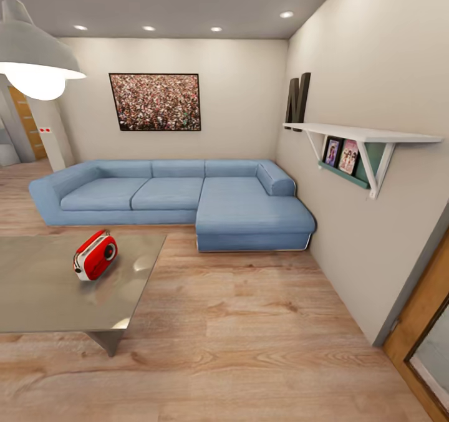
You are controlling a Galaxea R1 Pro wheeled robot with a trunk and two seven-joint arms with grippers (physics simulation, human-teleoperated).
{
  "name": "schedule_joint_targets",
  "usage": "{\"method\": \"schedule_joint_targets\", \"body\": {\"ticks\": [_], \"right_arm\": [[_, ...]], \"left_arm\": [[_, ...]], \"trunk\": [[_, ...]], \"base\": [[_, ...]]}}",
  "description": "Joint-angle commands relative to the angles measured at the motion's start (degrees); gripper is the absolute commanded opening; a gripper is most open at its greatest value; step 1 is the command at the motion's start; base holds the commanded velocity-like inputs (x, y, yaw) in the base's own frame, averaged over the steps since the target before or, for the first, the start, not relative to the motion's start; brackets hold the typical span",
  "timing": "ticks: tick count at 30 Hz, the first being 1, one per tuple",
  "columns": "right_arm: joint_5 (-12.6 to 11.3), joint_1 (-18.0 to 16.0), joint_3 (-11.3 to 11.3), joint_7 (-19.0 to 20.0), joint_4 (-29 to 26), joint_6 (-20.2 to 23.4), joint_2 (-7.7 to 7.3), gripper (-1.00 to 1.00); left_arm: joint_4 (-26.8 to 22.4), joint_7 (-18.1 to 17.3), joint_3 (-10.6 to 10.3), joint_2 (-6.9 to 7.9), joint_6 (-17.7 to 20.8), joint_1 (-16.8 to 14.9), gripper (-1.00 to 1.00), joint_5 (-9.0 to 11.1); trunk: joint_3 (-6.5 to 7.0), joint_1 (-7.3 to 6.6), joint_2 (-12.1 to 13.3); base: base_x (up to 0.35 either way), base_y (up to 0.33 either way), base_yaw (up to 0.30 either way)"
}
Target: Turn on the radio receiver that's on the table in the living room.
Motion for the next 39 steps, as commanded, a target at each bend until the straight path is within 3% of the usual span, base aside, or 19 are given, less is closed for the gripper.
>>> {"method": "schedule_joint_targets", "body": {"ticks": [1,39], "right_arm": [[0.0,0.0,0.0,0.0,0.0,0.0,-0.01,1.00],[-0.4,0.0,-0.3,-0.1,0.0,0.3,0.02,1.00]], "left_arm": [[0.0,0.0,0.0,0.00,0.0,0.0,1.00,0.0],[0.0,0.0,-0.1,0.09,0.0,0.0,1.00,0.0]], "trunk": [[0.00,0.00,0.0],[0.00,0.00,0.0]], "base": [[0.314,-0.103,0.000],[0.314,-0.104,0.000]]}}
